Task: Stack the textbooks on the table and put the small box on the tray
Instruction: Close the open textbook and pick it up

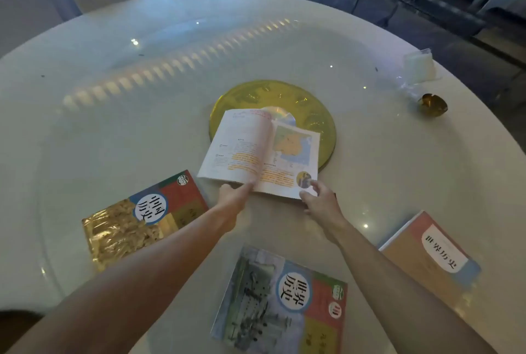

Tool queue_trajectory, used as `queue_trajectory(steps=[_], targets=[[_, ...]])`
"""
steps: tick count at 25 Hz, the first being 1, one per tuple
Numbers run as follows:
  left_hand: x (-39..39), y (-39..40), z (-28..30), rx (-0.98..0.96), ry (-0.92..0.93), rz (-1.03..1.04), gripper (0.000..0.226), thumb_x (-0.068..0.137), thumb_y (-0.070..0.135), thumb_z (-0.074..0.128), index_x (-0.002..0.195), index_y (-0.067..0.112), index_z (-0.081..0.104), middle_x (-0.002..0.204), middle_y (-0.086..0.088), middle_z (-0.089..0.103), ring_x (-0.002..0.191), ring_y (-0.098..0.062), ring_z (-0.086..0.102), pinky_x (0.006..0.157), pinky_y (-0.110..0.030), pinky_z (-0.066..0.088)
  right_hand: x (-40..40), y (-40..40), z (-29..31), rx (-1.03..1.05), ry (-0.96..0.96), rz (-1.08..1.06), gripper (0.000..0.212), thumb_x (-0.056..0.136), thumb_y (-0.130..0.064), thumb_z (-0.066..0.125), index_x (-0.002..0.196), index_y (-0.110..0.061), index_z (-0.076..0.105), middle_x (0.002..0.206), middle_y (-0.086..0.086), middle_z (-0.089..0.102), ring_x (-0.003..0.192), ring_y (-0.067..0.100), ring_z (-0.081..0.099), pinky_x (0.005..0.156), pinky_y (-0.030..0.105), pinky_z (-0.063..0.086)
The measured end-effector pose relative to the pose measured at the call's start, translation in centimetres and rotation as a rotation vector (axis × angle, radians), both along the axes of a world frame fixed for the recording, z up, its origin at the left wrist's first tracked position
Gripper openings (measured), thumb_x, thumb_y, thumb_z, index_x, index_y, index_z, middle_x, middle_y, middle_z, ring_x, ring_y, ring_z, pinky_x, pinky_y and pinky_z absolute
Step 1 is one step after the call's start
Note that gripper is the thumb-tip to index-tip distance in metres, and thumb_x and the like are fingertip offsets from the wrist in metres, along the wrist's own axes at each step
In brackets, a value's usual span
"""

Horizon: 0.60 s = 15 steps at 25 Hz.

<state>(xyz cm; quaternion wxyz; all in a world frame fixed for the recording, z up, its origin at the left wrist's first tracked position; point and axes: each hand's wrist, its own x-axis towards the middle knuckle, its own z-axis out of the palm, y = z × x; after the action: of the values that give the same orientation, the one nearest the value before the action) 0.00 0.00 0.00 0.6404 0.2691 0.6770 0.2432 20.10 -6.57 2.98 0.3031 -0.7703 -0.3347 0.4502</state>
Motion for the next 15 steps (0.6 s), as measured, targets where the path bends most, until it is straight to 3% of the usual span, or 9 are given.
queue_trajectory(steps=[3,5,7,11,13,15], targets=[[0.4,1.5,-0.8,-0.002,-0.136,0.224,0.033,0.092,0.026,0.07,0.118,0.009,0.061,0.108,-0.004,0.067,0.091,-0.02,0.067,0.074,-0.031,0.057,1.2,1.4,-1.4,0.002,0.031,-0.085,0.054,0.096,-0.023,0.058,0.148,-0.017,0.045,0.124,0.005,0.065,0.105,0.028,0.072,0.086,0.046,0.061],[0.6,1.9,-1.2,0.014,-0.171,0.333,0.026,0.092,0.022,0.071,0.115,0.011,0.064,0.11,-0.005,0.07,0.094,-0.023,0.069,0.077,-0.035,0.058,1.7,2.2,-2.3,-0.013,0.096,-0.133,0.056,0.095,-0.024,0.06,0.146,-0.009,0.045,0.124,0.011,0.067,0.088,0.024,0.077,0.068,0.038,0.059],[0.7,1.8,-1.1,0.059,-0.087,0.346,0.025,0.091,0.02,0.072,0.114,0.01,0.065,0.111,-0.007,0.072,0.098,-0.025,0.07,0.084,-0.037,0.059,1.5,2.6,-2.7,-0.019,0.087,-0.147,0.04,0.094,-0.021,0.063,0.129,-0.005,0.054,0.116,0.014,0.069,0.073,0.022,0.074,0.062,0.038,0.055],[-0.1,0.7,-1.1,0.344,0.109,0.114,0.029,0.095,0.017,0.064,0.123,0.022,0.059,0.101,0.001,0.07,0.093,-0.017,0.067,0.078,-0.03,0.052,0.8,2.9,-2.8,-0.037,0.075,-0.215,0.027,0.083,-0.017,0.073,0.105,-0.01,0.059,0.084,0.007,0.066,0.056,0.017,0.052,0.048,0.029,0.04],[-0.4,-0.1,-1.4,0.493,0.24,-0.129,0.027,0.098,0.018,0.058,0.125,0.018,0.062,0.102,0.003,0.068,0.093,-0.016,0.065,0.076,-0.024,0.047,0.1,3.0,-2.4,-0.011,0.114,-0.184,0.014,0.079,-0.007,0.071,0.093,-0.01,0.069,0.075,0.001,0.064,0.055,0.014,0.051,0.038,0.02,0.036],[-0.5,-0.7,-2.2,0.593,0.368,-0.297,0.025,0.099,0.017,0.056,0.12,0.012,0.068,0.104,0.0,0.064,0.093,-0.015,0.06,0.073,-0.013,0.042,-0.6,3.1,-2.4,0.005,0.186,-0.185,0.012,0.072,-0.001,0.067,0.08,-0.01,0.07,0.079,0.006,0.071,0.063,0.02,0.059,0.04,0.019,0.041]])
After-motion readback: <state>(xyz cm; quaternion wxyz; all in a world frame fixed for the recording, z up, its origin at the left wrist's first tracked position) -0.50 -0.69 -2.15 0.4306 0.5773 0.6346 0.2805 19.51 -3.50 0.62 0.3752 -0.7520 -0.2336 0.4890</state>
